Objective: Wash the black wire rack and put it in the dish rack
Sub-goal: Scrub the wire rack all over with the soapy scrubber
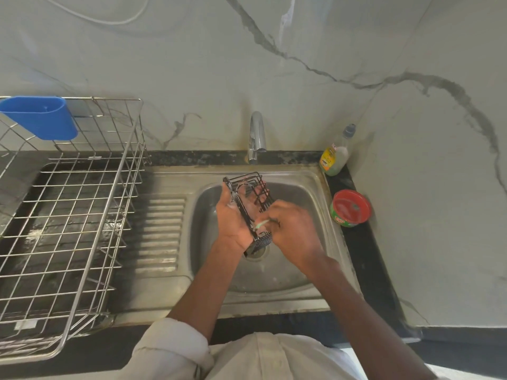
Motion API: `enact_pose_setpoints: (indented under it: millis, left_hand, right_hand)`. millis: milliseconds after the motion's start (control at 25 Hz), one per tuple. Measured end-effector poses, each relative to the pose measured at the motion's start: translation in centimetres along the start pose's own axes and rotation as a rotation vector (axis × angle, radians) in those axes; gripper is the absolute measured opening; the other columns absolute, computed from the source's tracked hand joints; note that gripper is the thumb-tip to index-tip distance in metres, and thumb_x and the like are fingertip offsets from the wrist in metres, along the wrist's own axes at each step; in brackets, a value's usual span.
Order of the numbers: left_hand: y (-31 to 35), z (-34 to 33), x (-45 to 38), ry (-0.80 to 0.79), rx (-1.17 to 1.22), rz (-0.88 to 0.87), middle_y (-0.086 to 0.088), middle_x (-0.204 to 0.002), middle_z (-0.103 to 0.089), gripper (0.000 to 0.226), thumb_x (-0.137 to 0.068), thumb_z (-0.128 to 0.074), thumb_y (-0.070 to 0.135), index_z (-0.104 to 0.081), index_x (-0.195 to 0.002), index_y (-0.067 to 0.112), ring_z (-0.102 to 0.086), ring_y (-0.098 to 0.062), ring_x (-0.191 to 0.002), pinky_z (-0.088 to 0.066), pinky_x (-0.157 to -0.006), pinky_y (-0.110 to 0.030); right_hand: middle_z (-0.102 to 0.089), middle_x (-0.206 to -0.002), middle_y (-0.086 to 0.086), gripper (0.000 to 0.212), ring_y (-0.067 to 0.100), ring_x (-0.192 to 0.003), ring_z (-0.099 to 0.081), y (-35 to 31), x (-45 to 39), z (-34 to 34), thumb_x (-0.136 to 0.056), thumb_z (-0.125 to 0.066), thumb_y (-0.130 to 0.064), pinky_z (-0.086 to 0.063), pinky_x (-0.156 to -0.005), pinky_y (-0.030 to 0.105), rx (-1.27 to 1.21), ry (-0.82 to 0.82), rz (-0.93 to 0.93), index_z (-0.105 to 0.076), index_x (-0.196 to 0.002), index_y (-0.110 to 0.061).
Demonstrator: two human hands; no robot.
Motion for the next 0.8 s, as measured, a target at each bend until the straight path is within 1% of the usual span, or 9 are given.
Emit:
enact_pose_setpoints:
  millis: [80,240,400,480,560,600,680,720,800]
  left_hand:
    - [0.1,0.1,-0.3,0.046,0.024,-0.042,-0.012,-0.103,-0.073,0.085,-0.105,-0.028,0.074,-0.085,-0.076,0.018,-0.072,-0.025,-0.088,-0.061,-0.076,-0.034]
    - [0.5,0.8,-1.0,0.104,0.095,-0.104,-0.011,-0.105,-0.072,0.085,-0.097,-0.033,0.086,-0.081,-0.096,0.016,-0.067,-0.026,-0.092,-0.056,-0.086,-0.041]
    - [0.0,0.9,-0.5,0.09,0.067,-0.068,-0.015,-0.102,-0.072,0.086,-0.098,-0.031,0.084,-0.081,-0.092,0.014,-0.069,-0.029,-0.092,-0.054,-0.087,-0.043]
    - [-0.7,0.8,-0.1,0.091,0.012,-0.056,-0.012,-0.099,-0.071,0.087,-0.1,-0.029,0.082,-0.08,-0.093,0.012,-0.071,-0.027,-0.093,-0.055,-0.09,-0.041]
    - [-1.2,1.1,0.2,0.077,-0.035,-0.029,-0.009,-0.097,-0.071,0.088,-0.099,-0.028,0.084,-0.08,-0.094,0.013,-0.072,-0.027,-0.096,-0.054,-0.097,-0.042]
    - [-0.9,1.1,0.2,0.076,-0.038,-0.025,-0.01,-0.098,-0.072,0.089,-0.1,-0.027,0.083,-0.082,-0.093,0.013,-0.072,-0.027,-0.096,-0.055,-0.097,-0.043]
    - [0.1,1.3,-0.2,0.066,0.063,-0.044,-0.014,-0.103,-0.071,0.09,-0.1,-0.027,0.082,-0.084,-0.091,0.013,-0.073,-0.029,-0.092,-0.06,-0.087,-0.041]
    - [0.5,1.7,-0.6,0.063,0.091,-0.047,-0.014,-0.107,-0.07,0.087,-0.099,-0.029,0.083,-0.082,-0.098,0.013,-0.072,-0.03,-0.093,-0.061,-0.086,-0.044]
    - [0.8,2.3,-1.0,0.099,0.095,-0.05,-0.013,-0.111,-0.07,0.079,-0.096,-0.035,0.085,-0.072,-0.11,0.017,-0.07,-0.032,-0.097,-0.059,-0.091,-0.053]
  right_hand:
    - [-0.073,-0.089,-0.002,0.025,0.017,-0.077,-0.068,0.1,0.5,-0.4,-0.081,-0.077,0.003,-0.056,-0.07,0.036,0.002,0.095,-0.043,-0.082,-0.091,-0.019]
    - [-0.077,-0.095,-0.001,0.024,0.011,-0.08,-0.069,0.6,0.6,0.0,-0.084,-0.077,0.001,-0.045,-0.069,0.008,-0.01,0.155,-0.133,-0.082,-0.098,-0.018]
    - [-0.075,-0.083,0.0,0.024,0.012,-0.072,-0.067,-1.2,1.3,-0.9,-0.082,-0.076,0.007,-0.049,-0.065,0.018,-0.053,0.138,-0.004,-0.082,-0.088,-0.016]
    - [-0.073,-0.086,0.001,0.024,0.015,-0.077,-0.066,-1.7,-1.0,-1.2,-0.085,-0.073,0.004,-0.05,-0.067,0.02,-0.067,0.154,-0.072,-0.082,-0.094,-0.016]
    - [-0.073,-0.091,0.003,0.022,0.022,-0.086,-0.065,-1.7,-2.1,-1.4,-0.086,-0.072,0.003,-0.055,-0.074,0.033,-0.005,0.11,-0.055,-0.081,-0.095,-0.015]
    - [-0.073,-0.091,0.002,0.02,0.024,-0.088,-0.063,-1.6,-1.6,-1.5,-0.085,-0.073,0.003,-0.054,-0.076,0.034,0.023,0.076,0.002,-0.08,-0.092,-0.014]
    - [-0.073,-0.092,-0.001,0.02,0.023,-0.086,-0.063,-0.4,0.6,-1.5,-0.083,-0.076,0.003,-0.049,-0.075,0.028,0.025,0.035,0.102,-0.081,-0.091,-0.015]
    - [-0.074,-0.092,-0.003,0.021,0.02,-0.086,-0.064,0.7,1.4,-1.3,-0.083,-0.077,0.002,-0.048,-0.074,0.026,0.015,0.052,0.056,-0.081,-0.092,-0.017]
    - [-0.074,-0.094,-0.006,0.019,0.011,-0.083,-0.064,2.9,1.8,-0.5,-0.087,-0.077,-0.003,-0.052,-0.076,0.024,0.01,0.164,-0.16,-0.08,-0.096,-0.02]
Point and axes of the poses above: each hand's wrist, its own x-axis away from the middle knuckle, its own z-axis out of the back of the hand, y = z × x, the point moved 5 cm from there along -x, towards the middle knuckle
